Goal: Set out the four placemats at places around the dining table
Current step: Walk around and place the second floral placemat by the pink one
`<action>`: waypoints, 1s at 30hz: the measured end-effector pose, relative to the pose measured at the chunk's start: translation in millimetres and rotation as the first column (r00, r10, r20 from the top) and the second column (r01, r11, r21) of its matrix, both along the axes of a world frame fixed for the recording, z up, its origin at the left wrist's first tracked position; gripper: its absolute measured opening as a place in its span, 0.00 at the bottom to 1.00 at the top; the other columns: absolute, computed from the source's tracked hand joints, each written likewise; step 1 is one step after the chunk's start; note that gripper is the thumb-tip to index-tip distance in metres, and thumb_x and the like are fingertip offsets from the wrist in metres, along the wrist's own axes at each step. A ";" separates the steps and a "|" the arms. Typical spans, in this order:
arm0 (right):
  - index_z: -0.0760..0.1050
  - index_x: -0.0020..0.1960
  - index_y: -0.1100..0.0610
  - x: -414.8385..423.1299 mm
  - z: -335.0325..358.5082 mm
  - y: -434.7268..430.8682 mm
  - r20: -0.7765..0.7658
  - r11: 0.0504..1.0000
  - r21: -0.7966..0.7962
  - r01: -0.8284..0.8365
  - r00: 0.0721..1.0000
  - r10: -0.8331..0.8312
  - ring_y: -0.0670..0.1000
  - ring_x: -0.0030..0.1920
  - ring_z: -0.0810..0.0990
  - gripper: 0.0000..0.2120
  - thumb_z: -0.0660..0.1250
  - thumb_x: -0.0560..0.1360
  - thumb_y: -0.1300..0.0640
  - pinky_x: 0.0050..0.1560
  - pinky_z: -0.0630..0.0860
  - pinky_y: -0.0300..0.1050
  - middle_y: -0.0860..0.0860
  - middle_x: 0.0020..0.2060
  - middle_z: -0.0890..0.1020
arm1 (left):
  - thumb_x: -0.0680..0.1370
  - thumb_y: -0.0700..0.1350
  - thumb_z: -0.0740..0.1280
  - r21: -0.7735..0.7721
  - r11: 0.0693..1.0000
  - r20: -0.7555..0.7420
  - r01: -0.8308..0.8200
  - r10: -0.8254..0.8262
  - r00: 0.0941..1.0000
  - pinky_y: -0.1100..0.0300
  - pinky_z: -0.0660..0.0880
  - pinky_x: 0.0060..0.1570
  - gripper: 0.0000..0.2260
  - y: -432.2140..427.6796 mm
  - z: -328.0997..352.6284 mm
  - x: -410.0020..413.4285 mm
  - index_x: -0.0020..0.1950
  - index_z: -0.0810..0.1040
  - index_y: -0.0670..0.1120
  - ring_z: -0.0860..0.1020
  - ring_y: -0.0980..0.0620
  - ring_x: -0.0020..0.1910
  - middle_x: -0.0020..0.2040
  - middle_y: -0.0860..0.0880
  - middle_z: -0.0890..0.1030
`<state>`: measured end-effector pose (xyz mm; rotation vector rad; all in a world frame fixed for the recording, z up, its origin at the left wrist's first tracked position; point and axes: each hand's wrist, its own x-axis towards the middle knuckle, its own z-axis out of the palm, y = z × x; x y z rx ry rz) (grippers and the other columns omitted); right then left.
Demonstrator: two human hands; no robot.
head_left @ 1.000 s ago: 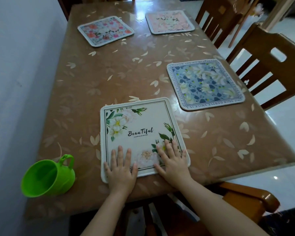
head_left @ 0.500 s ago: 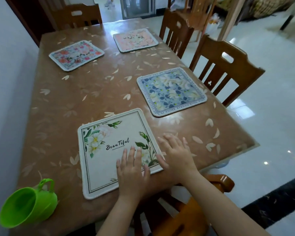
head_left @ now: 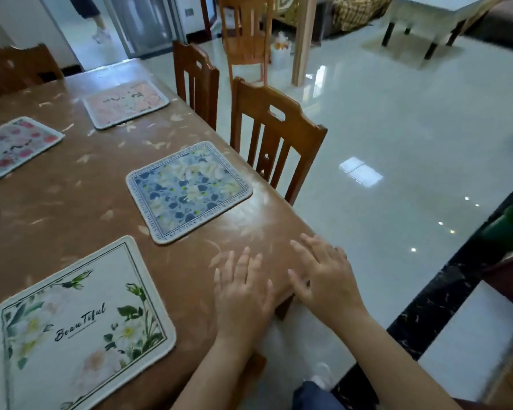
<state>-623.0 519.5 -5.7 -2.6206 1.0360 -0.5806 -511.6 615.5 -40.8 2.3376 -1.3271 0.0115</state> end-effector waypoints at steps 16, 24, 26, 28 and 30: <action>0.76 0.57 0.60 -147.2 4.5 -185.0 0.042 0.951 -0.024 0.309 0.950 -0.308 0.60 0.57 0.77 0.21 0.74 0.66 0.58 0.56 0.71 0.66 0.59 0.55 0.80 | 0.67 0.44 0.74 -0.028 0.944 0.084 0.330 -0.326 0.942 0.36 0.66 0.58 0.21 -227.5 23.2 -120.7 0.59 0.76 0.42 0.72 0.37 0.61 0.61 0.40 0.77; 0.75 0.58 0.61 -177.3 2.3 -300.3 0.011 0.928 -0.047 0.368 0.930 -0.368 0.61 0.57 0.77 0.20 0.71 0.68 0.58 0.55 0.74 0.64 0.60 0.56 0.79 | 0.70 0.44 0.71 -0.039 0.918 0.070 0.394 -0.391 0.918 0.37 0.68 0.57 0.19 -356.2 7.0 -146.7 0.59 0.75 0.42 0.73 0.39 0.61 0.60 0.41 0.77; 0.74 0.59 0.61 -178.0 1.3 -343.5 -0.002 0.926 -0.064 0.373 0.927 -0.374 0.61 0.57 0.77 0.20 0.71 0.69 0.59 0.55 0.74 0.64 0.60 0.56 0.79 | 0.70 0.44 0.71 -0.048 0.915 0.060 0.401 -0.399 0.915 0.38 0.68 0.58 0.18 -398.6 -0.1 -149.4 0.59 0.76 0.42 0.73 0.39 0.61 0.60 0.41 0.78; 0.74 0.59 0.61 -173.2 2.0 -391.2 -0.015 0.930 -0.069 0.360 0.932 -0.362 0.61 0.58 0.76 0.19 0.71 0.69 0.59 0.56 0.73 0.64 0.61 0.56 0.79 | 0.70 0.43 0.71 -0.055 0.916 0.049 0.397 -0.395 0.918 0.38 0.68 0.58 0.17 -443.9 -5.0 -146.7 0.58 0.76 0.41 0.73 0.38 0.60 0.59 0.40 0.78; 0.74 0.59 0.61 -162.4 5.1 -440.2 -0.032 0.945 -0.064 0.322 0.945 -0.324 0.61 0.59 0.76 0.19 0.70 0.69 0.59 0.57 0.72 0.64 0.61 0.57 0.79 | 0.69 0.41 0.72 -0.072 0.932 0.032 0.355 -0.354 0.935 0.38 0.69 0.57 0.17 -489.1 -4.9 -138.2 0.57 0.76 0.40 0.74 0.38 0.59 0.58 0.39 0.78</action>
